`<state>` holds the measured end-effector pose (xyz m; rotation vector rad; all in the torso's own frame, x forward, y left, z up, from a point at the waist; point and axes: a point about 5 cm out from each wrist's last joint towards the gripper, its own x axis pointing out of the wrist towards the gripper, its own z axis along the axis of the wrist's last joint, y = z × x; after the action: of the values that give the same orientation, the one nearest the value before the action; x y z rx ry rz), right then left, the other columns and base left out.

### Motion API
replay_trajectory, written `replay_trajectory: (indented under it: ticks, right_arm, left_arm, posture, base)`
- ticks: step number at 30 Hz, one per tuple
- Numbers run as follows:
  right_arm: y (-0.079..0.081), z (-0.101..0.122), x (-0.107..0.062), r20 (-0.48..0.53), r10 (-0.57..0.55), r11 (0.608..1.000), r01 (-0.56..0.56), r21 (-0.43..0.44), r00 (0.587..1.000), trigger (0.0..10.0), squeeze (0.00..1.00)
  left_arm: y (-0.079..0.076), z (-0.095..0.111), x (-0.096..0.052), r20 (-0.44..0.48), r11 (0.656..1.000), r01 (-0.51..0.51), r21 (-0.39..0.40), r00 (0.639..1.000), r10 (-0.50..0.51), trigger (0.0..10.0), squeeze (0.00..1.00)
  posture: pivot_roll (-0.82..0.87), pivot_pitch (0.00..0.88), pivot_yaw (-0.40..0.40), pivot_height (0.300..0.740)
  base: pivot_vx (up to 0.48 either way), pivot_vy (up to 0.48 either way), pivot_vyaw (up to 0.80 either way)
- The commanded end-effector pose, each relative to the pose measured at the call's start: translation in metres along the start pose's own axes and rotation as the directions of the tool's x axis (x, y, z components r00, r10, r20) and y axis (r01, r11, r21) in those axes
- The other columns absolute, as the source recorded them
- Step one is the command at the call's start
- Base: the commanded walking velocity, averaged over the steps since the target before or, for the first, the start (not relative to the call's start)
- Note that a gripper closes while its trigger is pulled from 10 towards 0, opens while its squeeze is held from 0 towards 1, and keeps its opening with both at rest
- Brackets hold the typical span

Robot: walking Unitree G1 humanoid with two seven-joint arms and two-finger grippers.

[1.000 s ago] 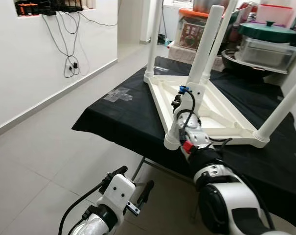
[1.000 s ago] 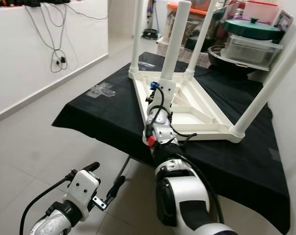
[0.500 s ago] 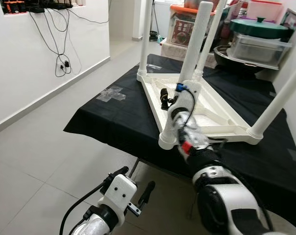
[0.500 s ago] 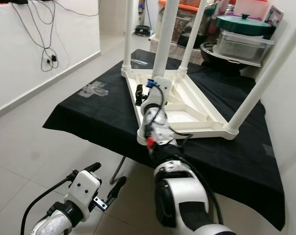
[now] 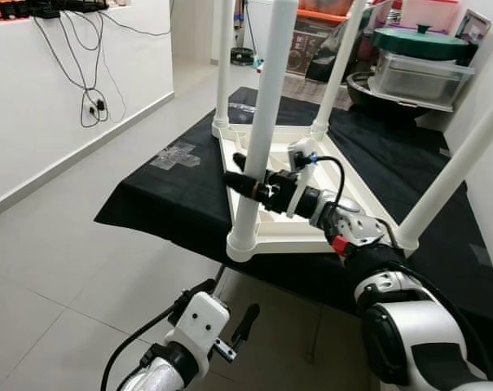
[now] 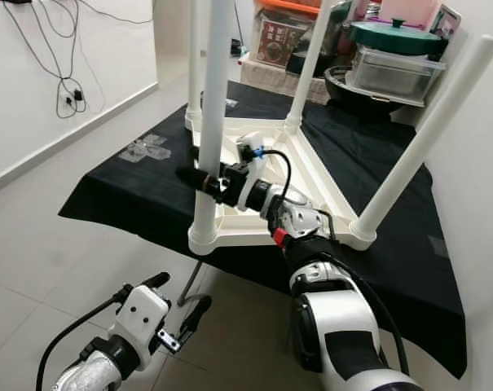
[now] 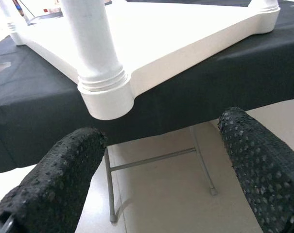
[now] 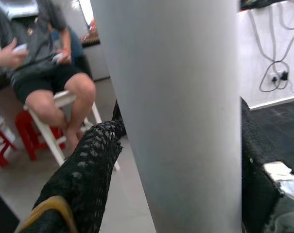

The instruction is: Building children table

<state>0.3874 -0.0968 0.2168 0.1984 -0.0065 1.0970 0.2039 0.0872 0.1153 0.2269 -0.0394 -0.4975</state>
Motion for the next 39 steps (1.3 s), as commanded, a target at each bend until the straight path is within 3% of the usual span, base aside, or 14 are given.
replay_trajectory:
  ticks: [1,2,4,13,14,18,21,23,28,30,31,35,36,39]
  right_arm:
    - [0.004,-0.003,0.008,-0.047,0.036,0.999,-0.038,-0.026,0.998,10.0,0.00]
    - [0.004,-0.003,0.008,-0.047,0.036,0.999,-0.038,-0.026,0.998,10.0,0.00]
    - [0.007,-0.001,0.018,-0.057,0.007,0.999,-0.010,-0.048,0.998,0.0,0.00]
    - [-0.003,0.007,0.019,0.036,-0.191,0.980,0.193,-0.054,0.981,0.0,0.00]
    - [-0.015,0.007,0.015,0.038,-0.422,0.902,0.423,-0.080,0.906,0.0,0.00]
    - [-0.024,0.007,0.009,0.043,-0.604,0.790,0.605,-0.098,0.796,0.0,0.00]
    - [-0.042,0.004,-0.016,0.046,-0.886,0.457,0.886,-0.076,0.461,0.0,0.00]
    - [-0.046,0.006,-0.024,0.066,-0.946,0.315,0.948,-0.053,0.318,0.0,0.00]
    - [-0.043,0.004,-0.024,0.064,-0.975,0.214,0.977,-0.001,0.213,0.0,0.00]
    - [-0.038,0.001,-0.017,0.057,-0.977,0.205,0.978,0.024,0.204,0.0,0.00]
    - [-0.032,0.001,-0.007,0.068,-0.967,0.250,0.968,0.034,0.247,10.0,0.00]
    - [-0.024,0.000,0.008,0.088,-0.937,0.344,0.936,0.077,0.337,10.0,0.00]
    - [-0.023,0.000,0.009,0.108,-0.922,0.382,0.920,0.090,0.373,10.0,1.00]
    - [-0.026,0.002,0.003,0.136,-0.920,0.381,0.920,0.088,0.368,10.0,1.00]
  left_arm:
    - [-0.002,-0.002,-0.001,-0.008,1.000,0.007,0.005,1.000,-0.007,10.0,0.00]
    - [-0.002,-0.002,-0.001,-0.008,1.000,0.007,0.005,1.000,-0.007,10.0,0.00]
    - [-0.002,-0.002,-0.001,-0.009,1.000,0.006,0.003,1.000,-0.006,10.0,0.00]
    - [-0.001,-0.001,0.000,-0.007,1.000,0.005,0.003,1.000,-0.005,10.0,0.00]
    - [-0.001,-0.001,0.000,-0.007,1.000,0.006,0.002,1.000,-0.006,10.0,0.00]
    - [-0.001,-0.001,0.000,-0.007,1.000,0.007,0.001,1.000,-0.007,10.0,0.00]
    - [-0.001,-0.001,0.001,-0.007,1.000,0.011,0.001,1.000,-0.011,10.0,0.00]
    - [-0.001,-0.001,0.001,-0.007,1.000,0.014,0.002,1.000,-0.014,10.0,0.00]
    - [-0.001,-0.001,0.001,-0.008,1.000,0.014,0.004,1.000,-0.014,10.0,0.00]
    - [0.000,-0.001,0.001,-0.008,1.000,0.013,0.006,1.000,-0.013,10.0,0.00]
    - [0.000,-0.001,0.002,-0.008,1.000,0.011,0.007,1.000,-0.011,10.0,0.00]
    - [0.000,-0.001,0.002,-0.009,1.000,0.012,0.008,1.000,-0.012,10.0,0.00]
    - [0.000,-0.001,0.002,-0.009,1.000,0.011,0.008,1.000,-0.011,10.0,0.00]
    - [0.000,-0.001,0.002,-0.009,1.000,0.011,0.008,1.000,-0.011,10.0,0.00]
  posture:
    - [0.09,0.000,-0.129,0.740]
    - [0.09,0.000,-0.129,0.740]
    - [0.09,0.004,-0.133,0.740]
    - [0.08,0.014,-0.133,0.740]
    - [0.08,0.015,-0.131,0.740]
    - [0.08,0.020,-0.126,0.740]
    - [0.07,0.021,-0.121,0.740]
    - [0.08,0.022,-0.123,0.740]
    - [0.08,0.024,-0.118,0.740]
    - [0.08,0.024,-0.124,0.740]
    - [0.07,0.024,-0.120,0.740]
    - [0.08,0.023,-0.122,0.740]
    - [0.07,0.022,-0.122,0.740]
    - [0.08,0.021,-0.127,0.740]
  base:
    - [0.000,0.000,0.00]
    - [0.000,0.000,0.00]
    - [0.000,0.000,0.00]
    - [0.000,0.000,0.00]
    - [0.000,0.000,0.00]
    - [0.000,0.000,0.00]
    - [0.000,0.000,0.00]
    - [0.000,0.000,0.00]
    - [0.000,0.000,0.00]
    - [0.000,0.000,0.00]
    - [0.000,0.000,0.00]
    - [0.000,0.000,0.00]
    - [0.000,0.000,0.00]
    - [0.000,0.000,0.00]
